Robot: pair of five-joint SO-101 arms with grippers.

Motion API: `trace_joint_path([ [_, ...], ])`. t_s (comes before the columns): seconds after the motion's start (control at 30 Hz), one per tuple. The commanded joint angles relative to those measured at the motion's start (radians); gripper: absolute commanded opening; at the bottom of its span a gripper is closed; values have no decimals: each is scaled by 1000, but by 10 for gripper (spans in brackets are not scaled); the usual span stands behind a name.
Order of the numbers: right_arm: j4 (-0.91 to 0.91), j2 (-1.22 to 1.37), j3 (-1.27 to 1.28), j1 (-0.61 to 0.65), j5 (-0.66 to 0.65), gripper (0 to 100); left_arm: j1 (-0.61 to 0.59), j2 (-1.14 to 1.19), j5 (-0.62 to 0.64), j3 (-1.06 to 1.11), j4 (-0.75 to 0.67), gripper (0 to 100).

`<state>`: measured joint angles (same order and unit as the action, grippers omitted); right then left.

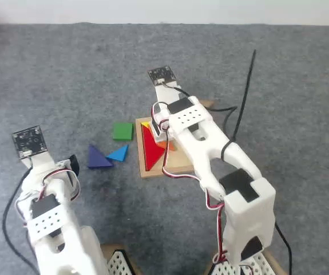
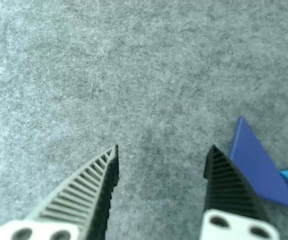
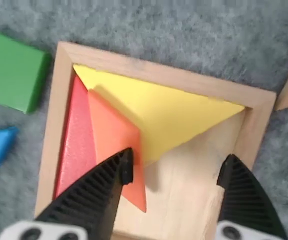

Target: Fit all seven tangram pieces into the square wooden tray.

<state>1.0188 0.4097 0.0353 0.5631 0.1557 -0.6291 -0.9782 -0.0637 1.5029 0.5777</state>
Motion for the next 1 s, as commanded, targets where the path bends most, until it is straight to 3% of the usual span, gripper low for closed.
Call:
trace_joint_path([
  [0.0,25,30,2,-44,-11,281,6,-8,-9,-8,-20,269],
  [0.27,54,36,3,-174,-12,281,6,-8,-9,-8,-20,269],
  [0.73,111,31,3,-189,-12,281,6,-8,-9,-8,-20,269],
  [0.97,110,-170,-11,-171,-11,281,21,-8,-9,-7,-20,269],
])
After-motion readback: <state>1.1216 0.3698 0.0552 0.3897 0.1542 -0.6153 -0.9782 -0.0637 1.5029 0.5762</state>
